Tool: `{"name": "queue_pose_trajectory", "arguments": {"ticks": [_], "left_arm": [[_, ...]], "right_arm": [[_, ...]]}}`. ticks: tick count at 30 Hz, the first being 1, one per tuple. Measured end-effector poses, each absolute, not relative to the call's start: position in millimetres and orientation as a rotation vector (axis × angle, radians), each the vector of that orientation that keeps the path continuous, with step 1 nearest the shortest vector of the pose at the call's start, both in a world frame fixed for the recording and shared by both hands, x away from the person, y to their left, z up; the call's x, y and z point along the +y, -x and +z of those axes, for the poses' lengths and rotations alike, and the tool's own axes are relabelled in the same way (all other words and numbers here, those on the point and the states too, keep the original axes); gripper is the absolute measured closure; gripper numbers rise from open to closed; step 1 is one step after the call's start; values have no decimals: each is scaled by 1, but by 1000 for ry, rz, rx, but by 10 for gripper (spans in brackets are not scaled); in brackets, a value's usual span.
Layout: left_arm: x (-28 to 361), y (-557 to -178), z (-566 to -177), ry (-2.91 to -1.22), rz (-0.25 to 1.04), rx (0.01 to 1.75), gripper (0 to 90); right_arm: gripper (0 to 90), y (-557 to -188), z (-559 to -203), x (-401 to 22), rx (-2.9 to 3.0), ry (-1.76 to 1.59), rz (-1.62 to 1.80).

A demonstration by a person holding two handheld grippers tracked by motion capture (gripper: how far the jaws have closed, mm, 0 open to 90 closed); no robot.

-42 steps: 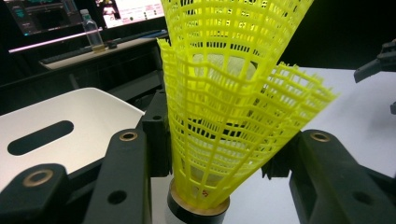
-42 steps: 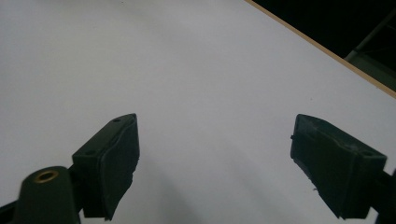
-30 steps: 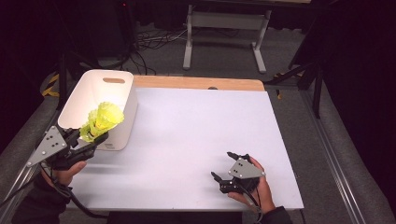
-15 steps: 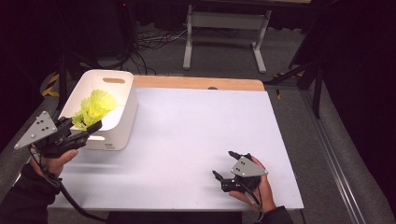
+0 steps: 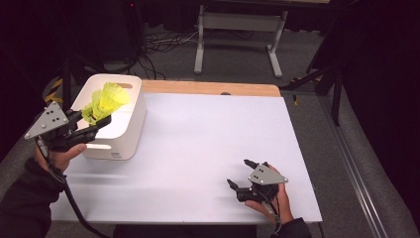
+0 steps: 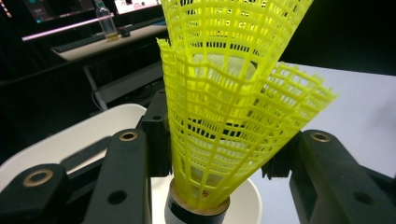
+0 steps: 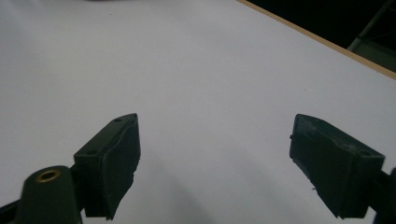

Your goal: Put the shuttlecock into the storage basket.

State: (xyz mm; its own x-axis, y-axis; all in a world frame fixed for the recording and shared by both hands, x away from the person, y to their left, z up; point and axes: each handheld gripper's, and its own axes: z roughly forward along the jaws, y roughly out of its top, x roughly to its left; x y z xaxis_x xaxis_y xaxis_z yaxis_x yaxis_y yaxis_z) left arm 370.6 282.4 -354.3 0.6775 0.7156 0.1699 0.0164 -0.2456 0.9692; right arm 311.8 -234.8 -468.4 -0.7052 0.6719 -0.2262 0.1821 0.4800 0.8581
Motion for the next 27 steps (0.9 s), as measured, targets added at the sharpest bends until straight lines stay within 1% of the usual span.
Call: {"name": "queue_pose_trajectory", "arguments": {"ticks": [3,7,12,16,17,19,27], "left_arm": [[283,-377,-351,-1701,717,607,553],[282,-389,-349,-1730,754,626,553],[285,-400,-347,-1740,736,664,553],[286,-413,-348,-1765,741,767,550],[286,-413,-348,-1765,741,767,550],[286,-424,-349,-1788,733,812,551],[285,-447,-353,-1813,708,852,553]], "right_arm": [[172,-313,-470,-235,2189,-708,1170],[171,-314,-472,-235,2193,-716,1166],[171,-316,-476,-235,2206,-717,1146],[174,-317,-479,-233,2214,-720,1115],[174,-317,-479,-233,2214,-720,1115],[176,-319,-481,-234,2215,-729,1107],[176,-321,-482,-235,2212,-733,1098]]}}
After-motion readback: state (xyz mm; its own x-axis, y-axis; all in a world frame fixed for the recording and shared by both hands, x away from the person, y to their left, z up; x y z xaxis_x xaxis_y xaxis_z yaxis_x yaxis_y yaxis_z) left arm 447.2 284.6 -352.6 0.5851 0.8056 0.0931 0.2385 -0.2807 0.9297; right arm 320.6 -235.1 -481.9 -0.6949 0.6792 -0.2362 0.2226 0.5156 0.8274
